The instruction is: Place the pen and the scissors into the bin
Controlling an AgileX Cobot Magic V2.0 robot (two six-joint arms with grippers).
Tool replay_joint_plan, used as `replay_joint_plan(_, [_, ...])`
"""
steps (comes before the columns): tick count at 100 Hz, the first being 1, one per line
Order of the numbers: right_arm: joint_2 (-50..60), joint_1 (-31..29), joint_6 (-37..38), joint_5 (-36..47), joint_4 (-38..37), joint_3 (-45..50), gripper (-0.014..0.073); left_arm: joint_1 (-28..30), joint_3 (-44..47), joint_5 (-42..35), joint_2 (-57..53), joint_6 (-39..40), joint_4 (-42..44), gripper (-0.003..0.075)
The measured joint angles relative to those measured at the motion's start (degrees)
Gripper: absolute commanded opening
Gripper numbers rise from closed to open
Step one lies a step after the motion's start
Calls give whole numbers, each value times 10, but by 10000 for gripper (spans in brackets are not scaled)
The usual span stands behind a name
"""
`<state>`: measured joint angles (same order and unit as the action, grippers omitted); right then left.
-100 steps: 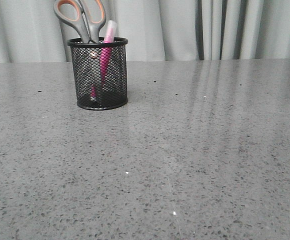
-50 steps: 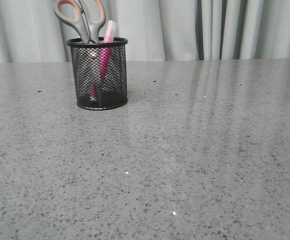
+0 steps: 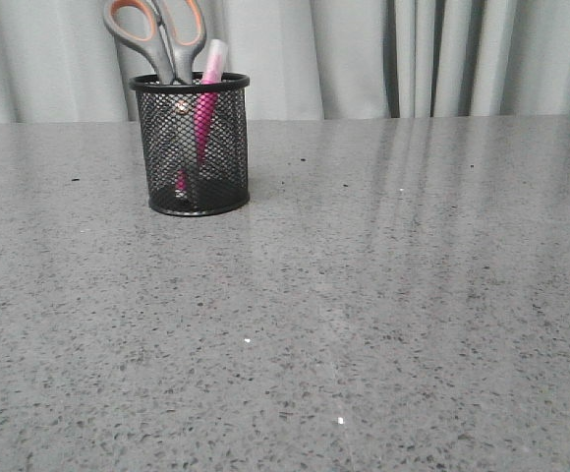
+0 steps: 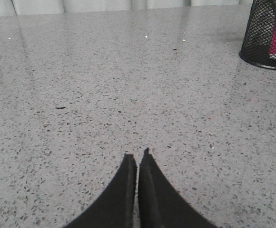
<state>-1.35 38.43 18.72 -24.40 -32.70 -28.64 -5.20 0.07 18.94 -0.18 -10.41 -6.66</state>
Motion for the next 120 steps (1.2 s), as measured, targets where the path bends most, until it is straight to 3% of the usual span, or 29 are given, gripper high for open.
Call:
replay_joint_plan(58, [0,0,0,0,0,4,-58,0,0,1,0,0,0,-19])
replay_joint_plan(86, [0,-31,0,-25,-5,76,-58,0,0,1,0,0,0,-19])
replay_joint_plan(97, [0,-81,-14,8,62,127,-58,0,0,1,0,0,0,-19])
replay_joint_plan(110, [0,-153,-114,80,202,203,-58,0,0,1,0,0,0,-19])
replay_joint_plan(120, [0,-209,-164,151,243,257,-58,0,0,1,0,0,0,-19])
